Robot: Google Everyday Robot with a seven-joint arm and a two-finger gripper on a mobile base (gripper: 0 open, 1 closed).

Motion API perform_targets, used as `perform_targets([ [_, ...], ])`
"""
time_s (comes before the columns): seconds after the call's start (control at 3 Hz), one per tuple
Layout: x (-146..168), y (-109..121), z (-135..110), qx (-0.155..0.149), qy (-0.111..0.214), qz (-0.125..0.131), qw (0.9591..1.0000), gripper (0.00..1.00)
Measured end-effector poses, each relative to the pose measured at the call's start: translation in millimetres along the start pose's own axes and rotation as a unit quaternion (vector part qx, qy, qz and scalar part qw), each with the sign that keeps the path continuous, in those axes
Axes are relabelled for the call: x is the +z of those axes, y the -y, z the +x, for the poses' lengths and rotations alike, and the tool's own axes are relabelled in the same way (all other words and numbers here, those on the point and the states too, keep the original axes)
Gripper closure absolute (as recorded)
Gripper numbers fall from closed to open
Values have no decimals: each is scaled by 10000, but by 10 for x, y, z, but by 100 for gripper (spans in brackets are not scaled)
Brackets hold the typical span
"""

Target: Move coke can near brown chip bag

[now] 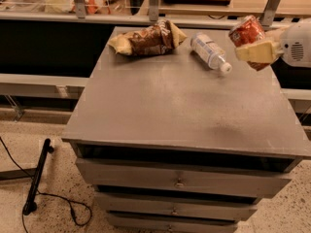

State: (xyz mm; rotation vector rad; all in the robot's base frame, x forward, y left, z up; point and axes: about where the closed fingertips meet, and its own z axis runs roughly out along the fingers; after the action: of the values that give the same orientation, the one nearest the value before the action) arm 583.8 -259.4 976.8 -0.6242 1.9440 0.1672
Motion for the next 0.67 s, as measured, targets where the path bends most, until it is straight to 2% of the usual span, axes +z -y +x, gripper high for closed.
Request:
perform_targets([
  [0.33, 71, 378, -70, -19, 1, 339, 9994, 100],
  [0.67, 199, 678, -88, 103, 9, 407, 9991, 100],
])
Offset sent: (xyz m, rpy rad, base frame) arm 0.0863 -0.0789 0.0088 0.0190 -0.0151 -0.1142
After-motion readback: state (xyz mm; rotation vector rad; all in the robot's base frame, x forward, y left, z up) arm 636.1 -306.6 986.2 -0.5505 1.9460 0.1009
